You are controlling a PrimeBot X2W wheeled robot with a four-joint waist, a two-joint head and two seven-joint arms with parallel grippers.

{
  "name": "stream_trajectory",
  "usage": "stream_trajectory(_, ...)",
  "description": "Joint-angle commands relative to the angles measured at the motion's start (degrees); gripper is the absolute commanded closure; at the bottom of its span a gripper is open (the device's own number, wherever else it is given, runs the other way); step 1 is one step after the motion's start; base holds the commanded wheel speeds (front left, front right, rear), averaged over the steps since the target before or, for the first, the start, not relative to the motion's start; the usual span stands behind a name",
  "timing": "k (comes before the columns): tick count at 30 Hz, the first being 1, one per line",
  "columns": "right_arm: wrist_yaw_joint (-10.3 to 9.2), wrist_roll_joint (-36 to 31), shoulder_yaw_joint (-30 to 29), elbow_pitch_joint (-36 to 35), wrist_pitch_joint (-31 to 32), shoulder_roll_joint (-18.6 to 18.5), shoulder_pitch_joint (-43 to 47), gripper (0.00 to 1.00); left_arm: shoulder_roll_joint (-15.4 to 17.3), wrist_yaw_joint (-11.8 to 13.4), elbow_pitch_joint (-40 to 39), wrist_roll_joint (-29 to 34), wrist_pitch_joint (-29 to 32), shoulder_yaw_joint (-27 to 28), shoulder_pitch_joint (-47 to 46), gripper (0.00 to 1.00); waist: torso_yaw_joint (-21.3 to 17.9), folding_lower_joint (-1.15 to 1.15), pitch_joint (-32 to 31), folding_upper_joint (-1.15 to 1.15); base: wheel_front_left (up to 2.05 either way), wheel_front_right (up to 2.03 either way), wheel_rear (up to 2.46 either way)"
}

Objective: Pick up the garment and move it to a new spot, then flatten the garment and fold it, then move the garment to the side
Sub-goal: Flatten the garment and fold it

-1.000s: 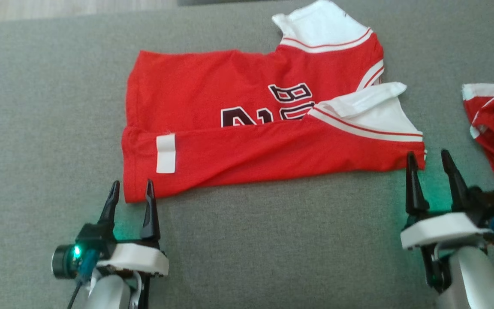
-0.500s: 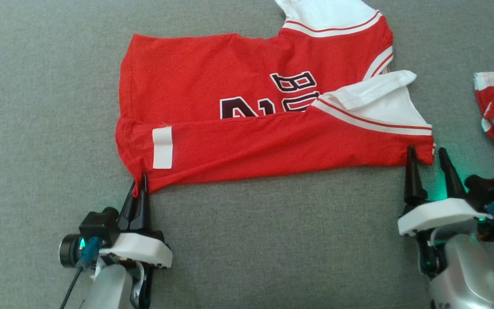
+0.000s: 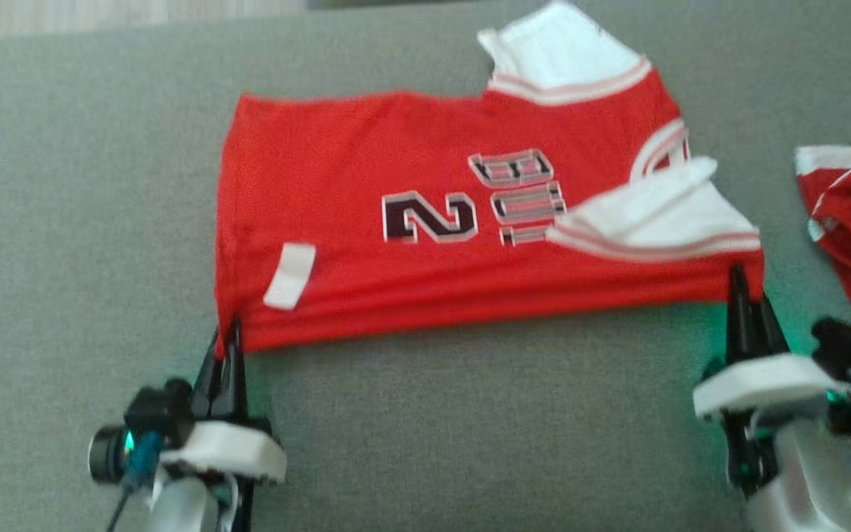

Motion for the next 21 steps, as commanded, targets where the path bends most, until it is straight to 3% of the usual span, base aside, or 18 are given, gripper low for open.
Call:
stream_trajectory(1,-0.05,0.7,0.2,-2.7,-0.2,-0.3,3.2,1.00,0.8,0.7,-2.3,1.5,-0.3,2.9,2.6,1.00,0.0,-0.01,-3.3,0.00,0.00,0.00,0.00)
stream_trajectory(8,-0.05,3.0,1.0,-5.6,-0.2,-1.3,13.2,1.00,0.8,0.7,-3.6,1.6,-0.3,2.2,10.8,1.00,0.3,-0.01,-7.9,0.00,0.00,0.00,0.00)
stream_trajectory(9,-0.05,3.2,0.8,-5.9,-0.2,-1.3,13.6,0.66,0.8,0.8,-3.8,1.3,-0.3,2.0,10.9,0.78,0.3,-0.01,-7.8,0.00,0.00,0.00,0.00)
stream_trajectory(10,-0.05,3.4,0.8,-6.2,-0.2,-1.2,13.8,0.00,0.8,1.0,-4.2,1.1,-0.3,1.7,10.7,0.16,0.3,-0.01,-7.5,0.00,0.00,0.00,0.00)
stream_trajectory(11,-0.05,3.3,0.7,-6.7,-0.2,-1.2,13.6,0.00,0.8,1.2,-4.6,0.9,-0.3,1.4,10.3,0.00,0.4,-0.01,-7.0,0.00,0.00,0.00,0.00)
stream_trajectory(17,-0.05,1.2,1.2,-9.8,-0.2,-1.5,9.9,0.00,1.6,0.3,-6.6,1.9,-0.3,2.1,3.5,0.00,0.5,-0.01,-3.5,0.00,0.00,0.00,0.00)
stream_trajectory(21,-0.05,-0.3,2.8,-11.0,0.6,-2.1,4.6,0.00,6.1,-2.6,-2.2,2.9,1.7,0.8,-7.7,0.00,0.6,-0.01,-0.5,0.00,0.00,0.00,0.00)
